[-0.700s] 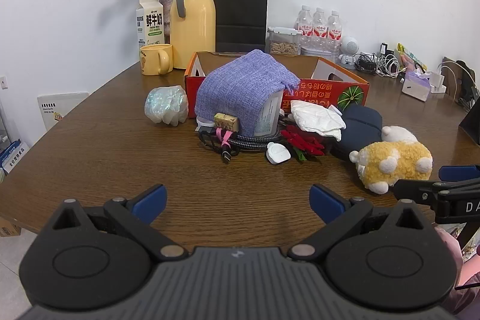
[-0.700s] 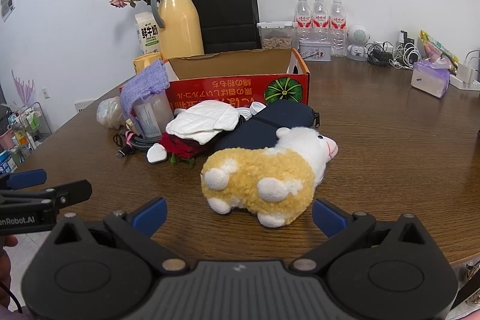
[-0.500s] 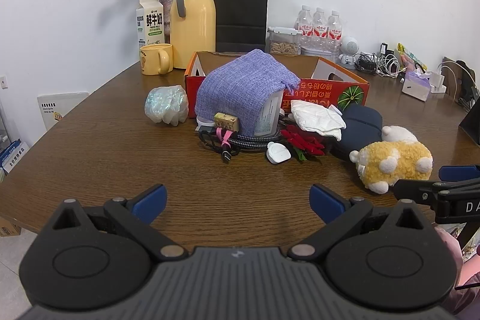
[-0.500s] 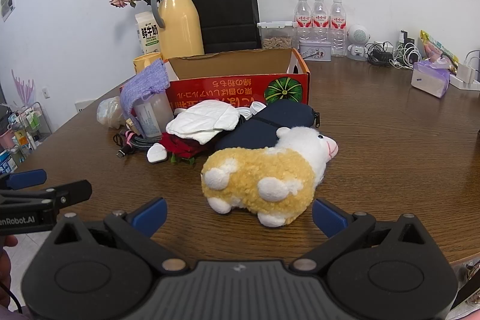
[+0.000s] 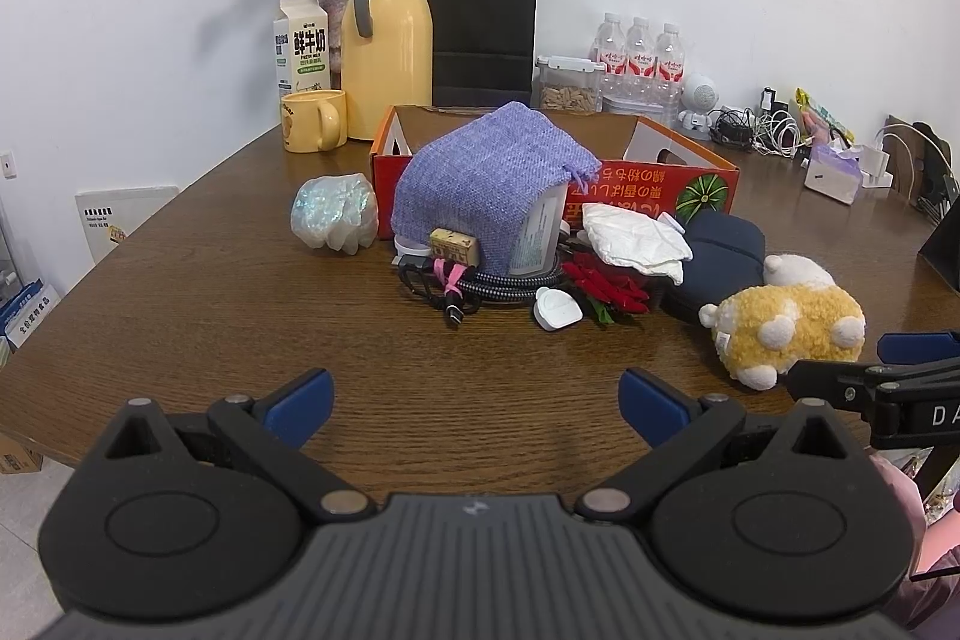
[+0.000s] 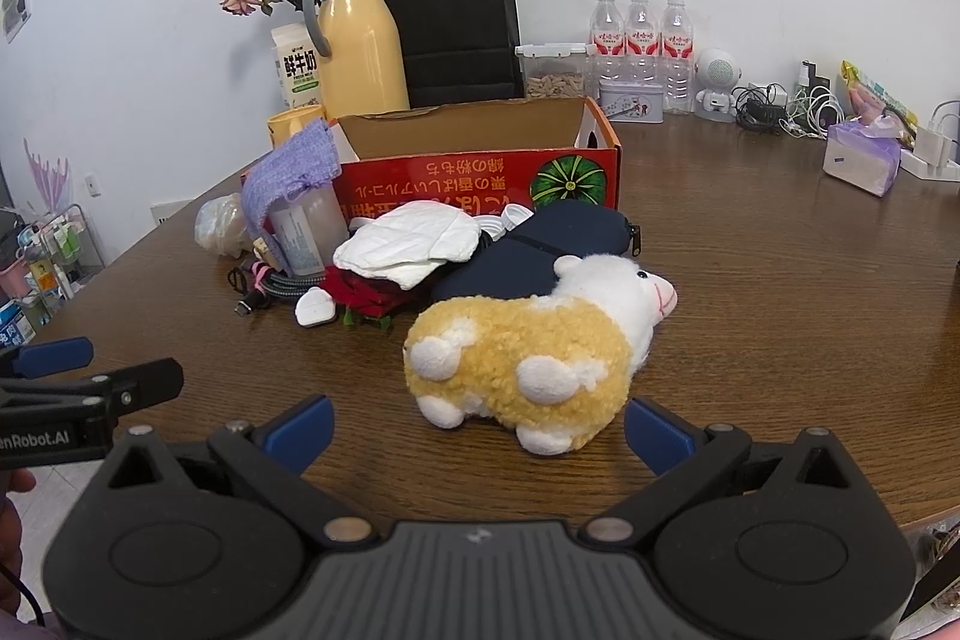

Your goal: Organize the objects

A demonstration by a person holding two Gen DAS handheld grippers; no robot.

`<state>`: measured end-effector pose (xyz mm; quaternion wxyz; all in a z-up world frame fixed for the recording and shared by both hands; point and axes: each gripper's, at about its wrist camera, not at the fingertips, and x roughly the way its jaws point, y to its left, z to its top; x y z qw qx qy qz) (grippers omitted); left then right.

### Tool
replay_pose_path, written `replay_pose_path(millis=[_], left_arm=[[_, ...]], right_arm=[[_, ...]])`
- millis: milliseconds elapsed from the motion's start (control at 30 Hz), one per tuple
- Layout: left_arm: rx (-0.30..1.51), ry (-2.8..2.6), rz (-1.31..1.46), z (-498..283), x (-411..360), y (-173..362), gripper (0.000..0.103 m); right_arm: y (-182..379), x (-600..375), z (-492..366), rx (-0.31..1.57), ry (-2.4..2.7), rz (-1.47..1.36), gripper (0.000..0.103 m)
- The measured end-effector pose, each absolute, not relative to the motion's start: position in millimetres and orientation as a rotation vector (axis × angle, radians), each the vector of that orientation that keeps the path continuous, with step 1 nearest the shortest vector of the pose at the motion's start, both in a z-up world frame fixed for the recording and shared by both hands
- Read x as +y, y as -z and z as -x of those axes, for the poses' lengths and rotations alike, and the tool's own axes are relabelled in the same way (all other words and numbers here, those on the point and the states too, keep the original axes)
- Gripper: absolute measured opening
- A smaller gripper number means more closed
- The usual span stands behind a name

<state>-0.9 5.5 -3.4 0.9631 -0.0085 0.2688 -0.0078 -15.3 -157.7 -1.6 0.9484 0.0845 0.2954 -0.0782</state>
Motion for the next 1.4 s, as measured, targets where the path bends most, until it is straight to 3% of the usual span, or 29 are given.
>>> replay_pose_path(millis=[1400], left_arm=[[0.544,0.014,0.041,0,15,3,0.103]], right_arm=[[5,-151,5,0.617,0.195,-0.112,0.103]])
